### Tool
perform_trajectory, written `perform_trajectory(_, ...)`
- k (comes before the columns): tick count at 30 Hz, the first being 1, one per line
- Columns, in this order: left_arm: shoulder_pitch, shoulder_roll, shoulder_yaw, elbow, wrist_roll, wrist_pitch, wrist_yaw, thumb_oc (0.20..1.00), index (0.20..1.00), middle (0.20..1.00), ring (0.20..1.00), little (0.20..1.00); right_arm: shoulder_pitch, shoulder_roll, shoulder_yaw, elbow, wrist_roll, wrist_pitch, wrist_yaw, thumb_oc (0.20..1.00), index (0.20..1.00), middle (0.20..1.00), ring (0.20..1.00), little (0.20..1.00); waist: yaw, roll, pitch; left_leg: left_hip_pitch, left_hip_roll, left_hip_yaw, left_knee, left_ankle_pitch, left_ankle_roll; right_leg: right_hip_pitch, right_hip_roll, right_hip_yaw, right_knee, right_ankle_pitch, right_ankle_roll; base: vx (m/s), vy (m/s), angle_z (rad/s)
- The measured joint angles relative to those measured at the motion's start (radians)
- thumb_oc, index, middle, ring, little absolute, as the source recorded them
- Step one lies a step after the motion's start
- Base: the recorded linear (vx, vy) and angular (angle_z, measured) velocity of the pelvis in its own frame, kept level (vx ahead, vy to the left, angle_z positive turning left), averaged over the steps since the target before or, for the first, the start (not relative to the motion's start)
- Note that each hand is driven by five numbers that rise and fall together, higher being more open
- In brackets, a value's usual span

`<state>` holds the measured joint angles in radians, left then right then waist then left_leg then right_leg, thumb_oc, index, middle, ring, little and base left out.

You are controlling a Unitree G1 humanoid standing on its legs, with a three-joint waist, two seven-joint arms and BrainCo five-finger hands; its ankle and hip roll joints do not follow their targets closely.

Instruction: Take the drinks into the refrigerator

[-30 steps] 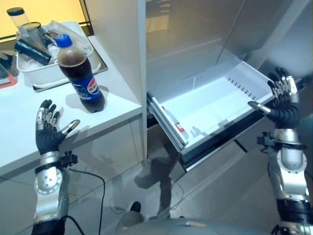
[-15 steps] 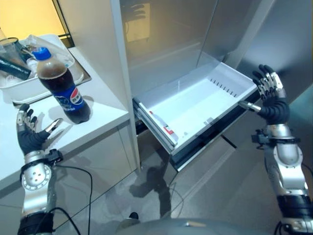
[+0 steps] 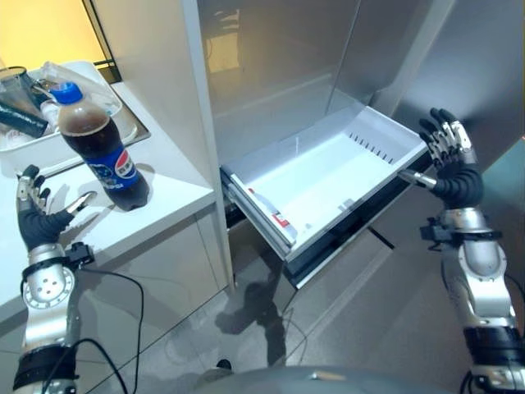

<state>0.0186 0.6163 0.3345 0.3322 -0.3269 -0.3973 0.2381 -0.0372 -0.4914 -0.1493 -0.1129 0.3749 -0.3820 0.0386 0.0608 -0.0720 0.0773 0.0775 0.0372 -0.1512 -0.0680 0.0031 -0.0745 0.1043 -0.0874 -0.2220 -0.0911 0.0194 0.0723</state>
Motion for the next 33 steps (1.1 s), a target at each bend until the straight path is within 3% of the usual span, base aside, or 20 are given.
perform_trajectory(33,-0.008,0.02,-0.091,0.003,-0.049,0.02,-0.172,1.0,1.0,1.0,1.0,1.0,-0.001,0.0,0.004,0.0,0.004,0.015,0.017,1.0,1.0,1.0,1.0,1.0,-0.019,0.014,-0.015,0.017,0.001,0.014,-0.013,0.002,0.003,0.003,0.0,0.02,0.0,0.001,0.001,0.0,0.002,-0.01)
